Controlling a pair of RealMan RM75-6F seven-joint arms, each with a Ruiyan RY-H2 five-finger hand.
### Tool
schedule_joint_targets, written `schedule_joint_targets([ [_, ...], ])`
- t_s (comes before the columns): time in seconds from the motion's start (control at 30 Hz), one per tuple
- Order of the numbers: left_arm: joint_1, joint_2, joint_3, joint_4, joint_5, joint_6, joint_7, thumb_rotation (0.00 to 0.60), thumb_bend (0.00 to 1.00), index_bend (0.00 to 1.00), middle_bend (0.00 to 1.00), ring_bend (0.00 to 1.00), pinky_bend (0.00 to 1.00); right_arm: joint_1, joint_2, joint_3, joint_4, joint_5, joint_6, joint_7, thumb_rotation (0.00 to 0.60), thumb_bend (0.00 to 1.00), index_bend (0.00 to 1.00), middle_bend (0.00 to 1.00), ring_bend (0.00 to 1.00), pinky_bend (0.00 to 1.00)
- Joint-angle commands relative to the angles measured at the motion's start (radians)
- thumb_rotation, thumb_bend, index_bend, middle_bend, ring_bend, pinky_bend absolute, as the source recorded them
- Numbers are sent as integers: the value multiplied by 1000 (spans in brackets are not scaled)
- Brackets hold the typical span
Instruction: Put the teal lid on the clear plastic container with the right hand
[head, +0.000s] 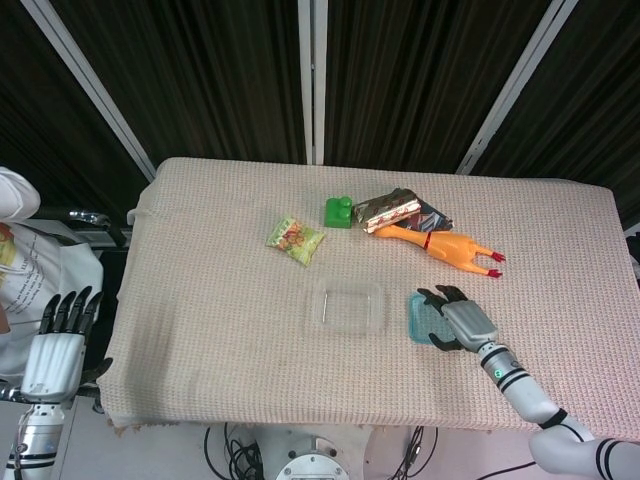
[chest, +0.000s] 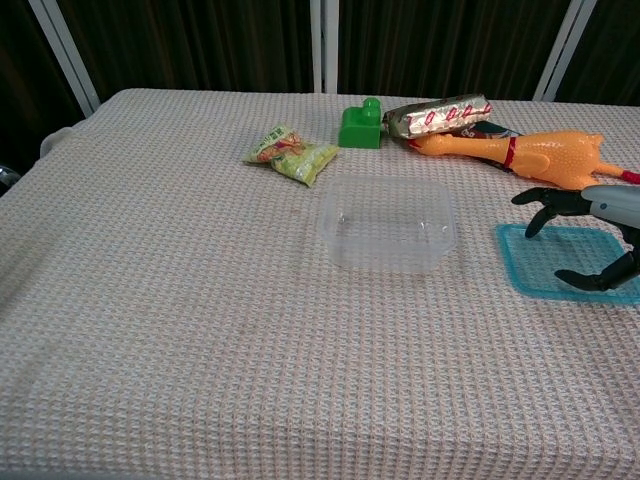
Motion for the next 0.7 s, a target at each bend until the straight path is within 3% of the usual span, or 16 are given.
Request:
schedule_joint_targets([
  [0.03,1,1,1,-1,1,1,0,600,39,71,23,0,0,-3,16,-18,-27,-34,17,27,600,329,0,224,0,0],
  [0.23,5,2,1,-2,6,10,-3,600,38,71,23,0,0,-42,47,-17,-42,-57,117,14,600,283,0,217,0,0],
  [0.37,8,3,3,-2,9,13,-6,600,39,71,23,0,0,-72,76,-35,-82,-41,144,-47,600,23,0,140,0,0],
  [0.47,8,2,3,-1,10,12,-7,600,38,71,23,0,0,-76,90,-39,-111,-6,125,-87,600,0,0,84,0,0],
  [0.7,11,5,5,-4,23,21,-9,600,39,71,23,0,0,-35,61,-10,-96,69,56,-173,600,0,0,95,0,0],
])
